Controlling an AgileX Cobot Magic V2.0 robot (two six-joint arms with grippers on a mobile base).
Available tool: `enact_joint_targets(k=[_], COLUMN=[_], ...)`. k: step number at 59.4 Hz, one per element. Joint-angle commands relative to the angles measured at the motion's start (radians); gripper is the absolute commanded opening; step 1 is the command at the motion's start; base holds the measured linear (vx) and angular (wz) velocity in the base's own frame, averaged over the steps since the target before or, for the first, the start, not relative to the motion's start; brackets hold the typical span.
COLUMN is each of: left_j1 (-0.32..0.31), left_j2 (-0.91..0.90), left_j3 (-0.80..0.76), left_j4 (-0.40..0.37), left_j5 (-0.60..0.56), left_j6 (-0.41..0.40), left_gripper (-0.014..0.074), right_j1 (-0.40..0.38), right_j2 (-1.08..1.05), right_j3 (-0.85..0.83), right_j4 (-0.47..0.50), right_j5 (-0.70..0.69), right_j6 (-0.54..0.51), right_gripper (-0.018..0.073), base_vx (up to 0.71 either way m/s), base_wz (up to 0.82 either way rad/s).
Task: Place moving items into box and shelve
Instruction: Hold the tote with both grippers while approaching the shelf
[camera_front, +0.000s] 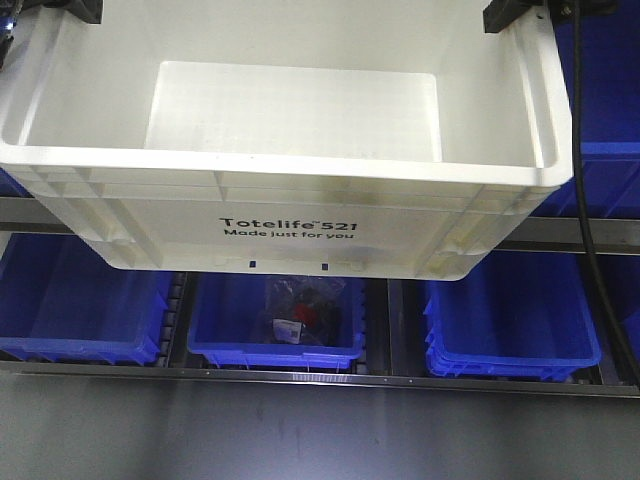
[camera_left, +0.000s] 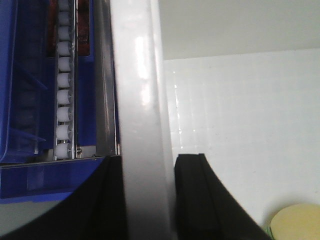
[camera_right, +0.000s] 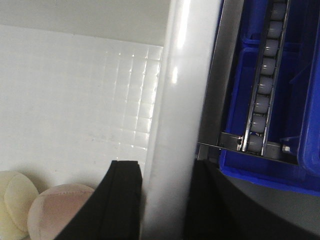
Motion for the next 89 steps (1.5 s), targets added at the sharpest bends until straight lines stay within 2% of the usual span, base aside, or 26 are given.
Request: enact_joint_targets(k=[1, 89], left_j1=[0.006, 0.006], left_j2=[-0.058, -0.058], left_j3=[-0.036, -0.036], left_j4=[0.084, 0.084], left_j5=[-0.104, -0.105], left_j6=[0.002, 0.002], left_gripper=[0.0002, 0.0002], right_j1=[-0.015, -0.015], right_j2=[-0.064, -0.064], right_j3=[-0.04, -0.04], right_j4=[-0.052, -0.052], right_j5=[-0.005, -0.005], right_j6=[-0.017, -0.017], right_gripper=[-0.0005, -0.0005], base_vx=[0.04, 0.05], base_wz=[-0.05, -0.02])
